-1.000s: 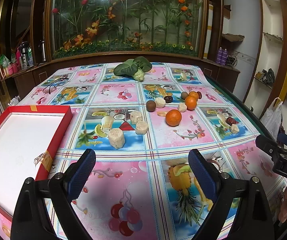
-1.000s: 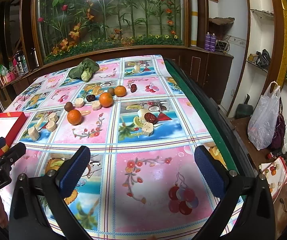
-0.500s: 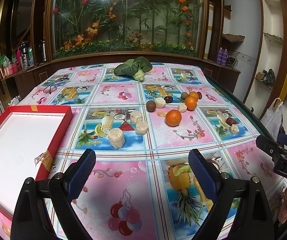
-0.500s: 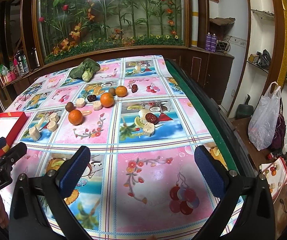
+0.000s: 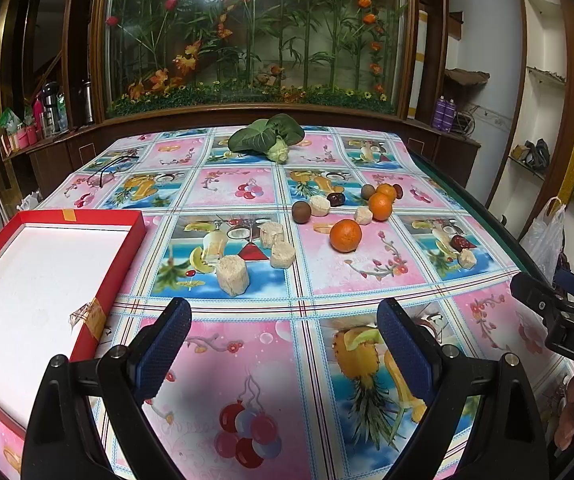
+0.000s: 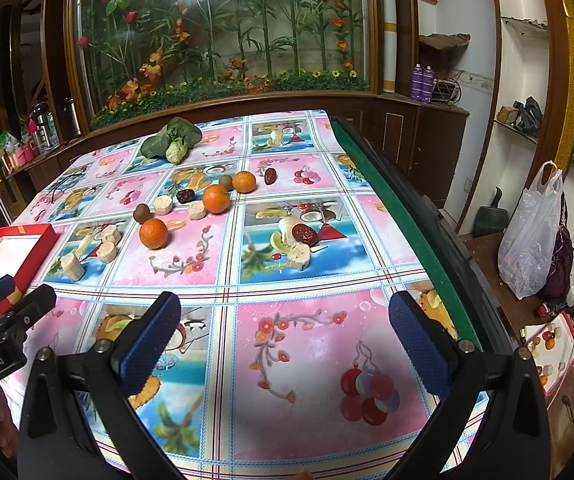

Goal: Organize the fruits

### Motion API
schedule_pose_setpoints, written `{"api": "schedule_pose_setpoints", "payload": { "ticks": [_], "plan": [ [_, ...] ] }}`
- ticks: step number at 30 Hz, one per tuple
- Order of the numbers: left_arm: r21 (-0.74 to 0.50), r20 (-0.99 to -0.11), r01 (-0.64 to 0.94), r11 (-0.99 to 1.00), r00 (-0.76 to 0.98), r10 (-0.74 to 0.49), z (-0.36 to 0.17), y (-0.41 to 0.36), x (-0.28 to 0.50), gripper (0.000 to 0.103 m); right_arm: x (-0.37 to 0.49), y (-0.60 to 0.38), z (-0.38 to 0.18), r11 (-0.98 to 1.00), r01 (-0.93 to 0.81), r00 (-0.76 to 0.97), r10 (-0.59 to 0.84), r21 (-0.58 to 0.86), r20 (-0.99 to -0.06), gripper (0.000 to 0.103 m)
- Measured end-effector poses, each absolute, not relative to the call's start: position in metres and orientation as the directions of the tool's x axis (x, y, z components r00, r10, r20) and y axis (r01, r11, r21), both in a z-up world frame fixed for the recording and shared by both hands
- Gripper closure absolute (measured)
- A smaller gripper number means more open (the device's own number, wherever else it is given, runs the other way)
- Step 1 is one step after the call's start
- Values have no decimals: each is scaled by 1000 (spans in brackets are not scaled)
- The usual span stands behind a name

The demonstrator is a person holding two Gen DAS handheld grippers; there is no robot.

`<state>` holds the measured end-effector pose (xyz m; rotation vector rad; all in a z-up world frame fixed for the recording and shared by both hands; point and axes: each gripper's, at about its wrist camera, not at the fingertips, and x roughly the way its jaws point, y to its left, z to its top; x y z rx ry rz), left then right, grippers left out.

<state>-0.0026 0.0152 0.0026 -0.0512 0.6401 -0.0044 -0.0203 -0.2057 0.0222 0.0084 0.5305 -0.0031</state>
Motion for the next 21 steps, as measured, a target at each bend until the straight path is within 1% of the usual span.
{"api": "schedule_pose_setpoints", "payload": {
  "ticks": [14, 21],
  "plan": [
    [-55, -597, -15, 998, 802, -21, 3, 16, -4, 9, -20, -205, 22, 1000, 5, 862, 0, 8, -507, 0],
    [-69, -608, -39, 997, 794, -11, 1, 19, -4, 9, -15, -209, 16, 999, -7, 849, 27, 40, -528, 0]
  ]
}}
